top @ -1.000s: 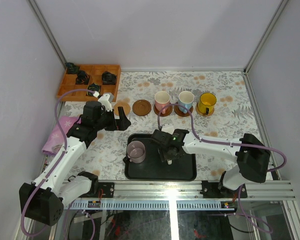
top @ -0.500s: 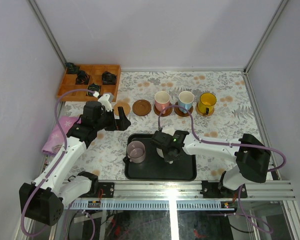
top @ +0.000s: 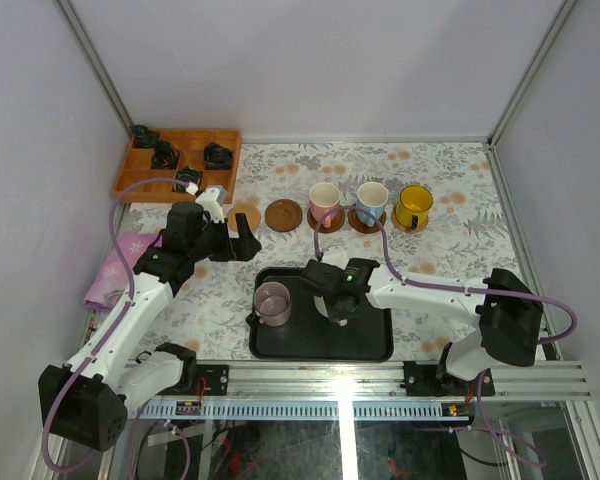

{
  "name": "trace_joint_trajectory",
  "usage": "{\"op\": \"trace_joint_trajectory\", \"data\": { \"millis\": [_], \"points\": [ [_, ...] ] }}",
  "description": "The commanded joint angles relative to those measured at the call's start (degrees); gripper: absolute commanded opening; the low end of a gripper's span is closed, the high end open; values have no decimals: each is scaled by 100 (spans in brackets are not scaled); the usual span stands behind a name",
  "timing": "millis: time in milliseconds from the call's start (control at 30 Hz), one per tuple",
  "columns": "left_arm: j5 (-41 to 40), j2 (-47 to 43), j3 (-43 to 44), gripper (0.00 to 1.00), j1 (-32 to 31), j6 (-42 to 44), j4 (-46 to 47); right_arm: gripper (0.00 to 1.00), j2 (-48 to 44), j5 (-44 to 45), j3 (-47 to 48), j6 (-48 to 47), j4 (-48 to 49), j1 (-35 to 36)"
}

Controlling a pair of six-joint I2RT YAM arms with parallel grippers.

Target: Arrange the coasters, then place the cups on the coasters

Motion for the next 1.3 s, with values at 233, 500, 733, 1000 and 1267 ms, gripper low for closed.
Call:
{"op": "trace_joint_trajectory", "data": {
  "millis": [233,500,733,1000,1267],
  "points": [
    [-479,-76,217,100,-32,-25,349,0,-311,979,1158,-279,-210,51],
    [-826,-106,221,100,-19,-179,619,0,302,1511,2105,-1359,371,-58],
    [-1346,5,275,100,73,-334,833,0,1196,1132,2966,-2067,1249,-638],
    [-1850,233,327,100,243,-241,1084,0,2258,609,3885,-2424,1725,-1282],
    [-1913,225,196,100,471,-287,1155,0,3093,353,4773,-2843,1785,-1593]
  ]
}}
